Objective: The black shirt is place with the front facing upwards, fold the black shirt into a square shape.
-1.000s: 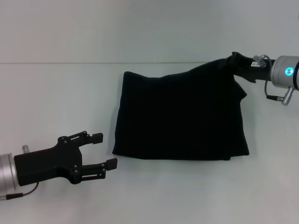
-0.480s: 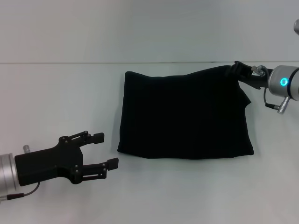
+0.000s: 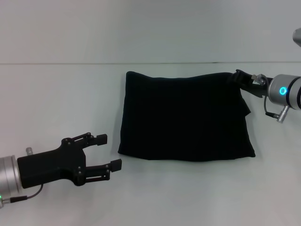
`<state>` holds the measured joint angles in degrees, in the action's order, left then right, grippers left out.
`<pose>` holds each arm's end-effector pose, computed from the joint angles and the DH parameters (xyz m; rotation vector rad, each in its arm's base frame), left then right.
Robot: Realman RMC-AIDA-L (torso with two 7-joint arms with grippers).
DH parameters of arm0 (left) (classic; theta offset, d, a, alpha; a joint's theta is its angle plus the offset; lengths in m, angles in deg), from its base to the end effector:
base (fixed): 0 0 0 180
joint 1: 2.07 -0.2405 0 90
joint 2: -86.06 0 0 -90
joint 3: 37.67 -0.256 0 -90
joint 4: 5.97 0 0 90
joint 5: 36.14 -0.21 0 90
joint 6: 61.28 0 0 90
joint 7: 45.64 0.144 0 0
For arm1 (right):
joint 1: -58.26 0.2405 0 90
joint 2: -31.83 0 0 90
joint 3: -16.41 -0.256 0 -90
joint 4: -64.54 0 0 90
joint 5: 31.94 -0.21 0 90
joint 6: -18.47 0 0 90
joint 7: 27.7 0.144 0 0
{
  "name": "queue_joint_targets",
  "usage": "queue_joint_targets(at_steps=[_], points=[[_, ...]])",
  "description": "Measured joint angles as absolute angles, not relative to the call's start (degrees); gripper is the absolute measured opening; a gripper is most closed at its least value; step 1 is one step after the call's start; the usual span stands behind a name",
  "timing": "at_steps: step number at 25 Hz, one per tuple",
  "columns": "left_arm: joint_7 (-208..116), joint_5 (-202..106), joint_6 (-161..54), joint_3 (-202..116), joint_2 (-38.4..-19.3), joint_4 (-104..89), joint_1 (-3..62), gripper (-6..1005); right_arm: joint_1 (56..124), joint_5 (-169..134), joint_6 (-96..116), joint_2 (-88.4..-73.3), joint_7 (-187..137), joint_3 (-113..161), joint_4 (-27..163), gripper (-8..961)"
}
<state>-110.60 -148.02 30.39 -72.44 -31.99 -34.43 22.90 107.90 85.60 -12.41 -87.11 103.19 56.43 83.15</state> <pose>-0.2968 0.2913 -0.0073 -2.6374 -0.5834 -0.8178 0.2605 0.4575 -0.0289 -1.7145 1.6170 0.5891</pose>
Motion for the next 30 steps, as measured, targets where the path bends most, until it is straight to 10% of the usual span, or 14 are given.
queue_joint_targets(at_steps=[4, 12, 20, 30], points=[[-110.6, -147.21, 30.39, -72.38, -31.98, -33.65, 22.94, 873, 106.86, 84.52, -12.91, -87.15, 100.64, 56.01, 83.51, 86], [-113.65, -146.07, 30.4, -70.22, -31.97, -32.48, 22.72, 872, 99.63, 68.53, -18.77, -86.81, 87.63, 55.82, 86.91, 396], [-114.38, -145.94, 30.28, -67.07, -31.99, -30.66, 22.36, 872, 91.56, 60.06, -32.31, -83.39, 70.16, 55.7, 91.03, 770], [-114.38, -145.91, 29.61, -64.96, -32.17, -28.41, 22.94, 873, 88.41, 61.8, -42.31, -84.84, 45.43, 56.51, 96.87, 906]])
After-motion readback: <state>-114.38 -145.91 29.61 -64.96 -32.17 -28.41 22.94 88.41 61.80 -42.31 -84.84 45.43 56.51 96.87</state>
